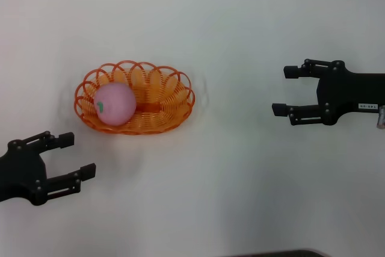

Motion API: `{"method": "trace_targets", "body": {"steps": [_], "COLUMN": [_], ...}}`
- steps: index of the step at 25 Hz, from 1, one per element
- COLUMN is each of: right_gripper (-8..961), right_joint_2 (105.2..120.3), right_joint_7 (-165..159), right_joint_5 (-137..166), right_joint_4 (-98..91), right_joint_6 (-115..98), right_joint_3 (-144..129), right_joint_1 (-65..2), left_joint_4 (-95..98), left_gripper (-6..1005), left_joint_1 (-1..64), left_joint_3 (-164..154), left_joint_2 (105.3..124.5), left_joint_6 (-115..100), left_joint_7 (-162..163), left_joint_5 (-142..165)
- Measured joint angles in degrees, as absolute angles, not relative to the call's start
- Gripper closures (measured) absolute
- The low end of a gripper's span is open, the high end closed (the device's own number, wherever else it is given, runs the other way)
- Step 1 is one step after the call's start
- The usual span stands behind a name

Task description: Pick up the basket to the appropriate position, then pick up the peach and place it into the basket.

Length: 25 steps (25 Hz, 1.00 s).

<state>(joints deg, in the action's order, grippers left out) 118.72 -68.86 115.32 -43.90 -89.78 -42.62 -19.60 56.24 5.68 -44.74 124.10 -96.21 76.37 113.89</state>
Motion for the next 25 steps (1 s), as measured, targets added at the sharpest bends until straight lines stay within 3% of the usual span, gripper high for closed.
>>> {"method": "trace_targets", "body": {"steps": [25], "right_gripper": [69], "right_joint_2": [118.81], "right_joint_7": [-69.03], "right_joint_5": [115.32], "right_joint_4": [-43.86], "right_joint_6": [-89.89], "right_joint_3": [-43.06], "right_joint_1": [-19.69], "left_joint_4": [56.25], "left_gripper": [199], "left_joint_1": [5.8], "left_joint_3": [-44.5], "left_joint_2": [124.1], "left_joint_6": [-96.25], "left_joint_7": [76.37], "left_joint_5": [113.99]}}
